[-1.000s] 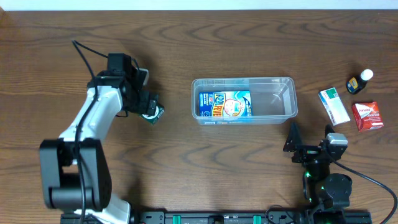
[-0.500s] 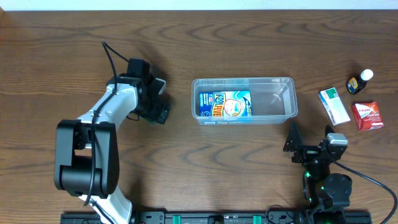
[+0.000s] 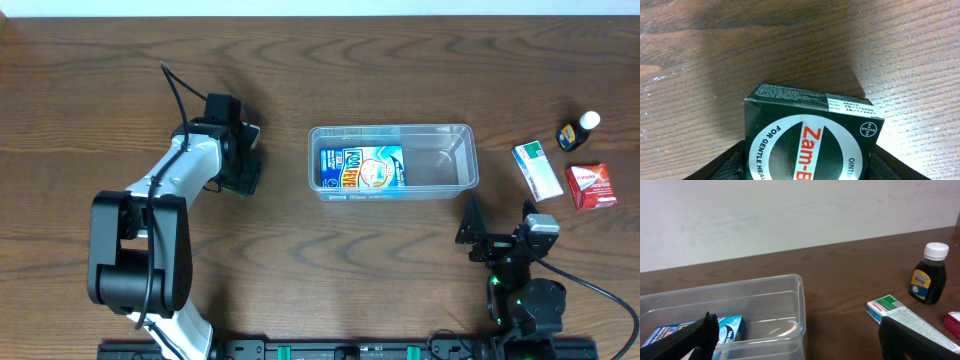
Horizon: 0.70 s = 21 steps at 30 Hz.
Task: Pack container
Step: 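Carry the green box with left gripper and lower it into container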
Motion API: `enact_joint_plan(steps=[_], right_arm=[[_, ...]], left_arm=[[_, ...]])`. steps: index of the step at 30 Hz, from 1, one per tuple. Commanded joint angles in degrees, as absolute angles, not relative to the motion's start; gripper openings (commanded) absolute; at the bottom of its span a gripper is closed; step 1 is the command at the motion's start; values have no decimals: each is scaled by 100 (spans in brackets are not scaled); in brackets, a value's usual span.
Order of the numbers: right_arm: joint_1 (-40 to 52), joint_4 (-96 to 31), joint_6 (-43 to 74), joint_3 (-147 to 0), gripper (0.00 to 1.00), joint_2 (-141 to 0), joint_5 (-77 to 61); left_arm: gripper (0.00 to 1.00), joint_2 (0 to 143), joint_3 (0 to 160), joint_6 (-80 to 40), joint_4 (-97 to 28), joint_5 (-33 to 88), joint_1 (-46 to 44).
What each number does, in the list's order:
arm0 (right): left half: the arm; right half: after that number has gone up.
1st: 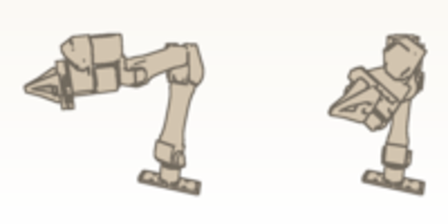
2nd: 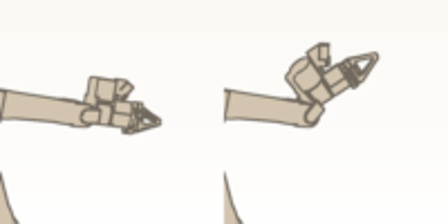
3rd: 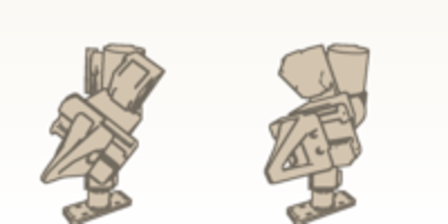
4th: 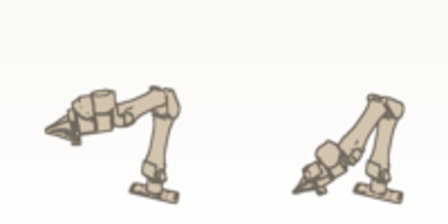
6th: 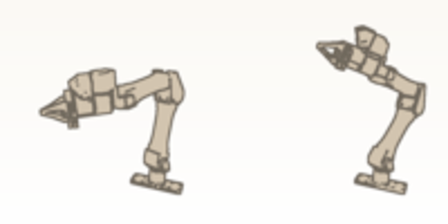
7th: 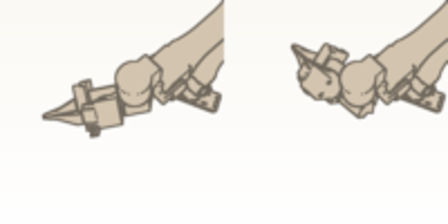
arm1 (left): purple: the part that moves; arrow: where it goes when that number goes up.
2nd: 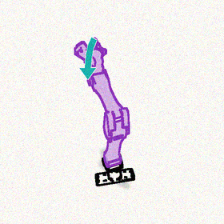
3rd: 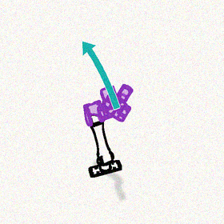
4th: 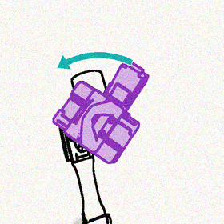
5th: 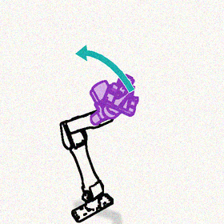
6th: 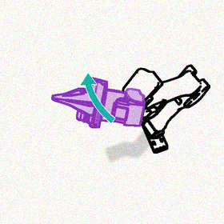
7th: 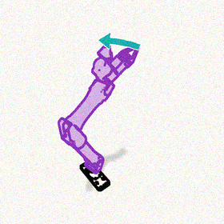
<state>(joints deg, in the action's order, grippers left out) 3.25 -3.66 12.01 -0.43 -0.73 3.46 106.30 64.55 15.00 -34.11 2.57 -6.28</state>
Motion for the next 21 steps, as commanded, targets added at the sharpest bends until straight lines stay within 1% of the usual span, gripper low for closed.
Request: enact_joint_plan(steps=[1, 4, 8, 12, 17, 21], right_arm=[[303, -388, 1278, -32, 99, -49, 408], [303, -388, 1278, -32, 99, -49, 408], [303, -388, 1278, -32, 99, -49, 408], [303, -388, 1280, -32, 99, -49, 408], [303, -388, 1280, -32, 99, -49, 408], [303, -388, 1280, -32, 99, -49, 408]], left_arm=[[67, 10704, 6420, 1424, -3371, 193, -631], [67, 10702, 6464, 1291, -3371, 191, -631], [66, 10615, 6643, 722, -3441, 191, -631], [57, 10357, 6901, 38, -3623, 191, -631], [56, 9878, 7317, -309, -4025, 191, -696], [56, 9371, 7638, -558, -4329, 193, -923]])
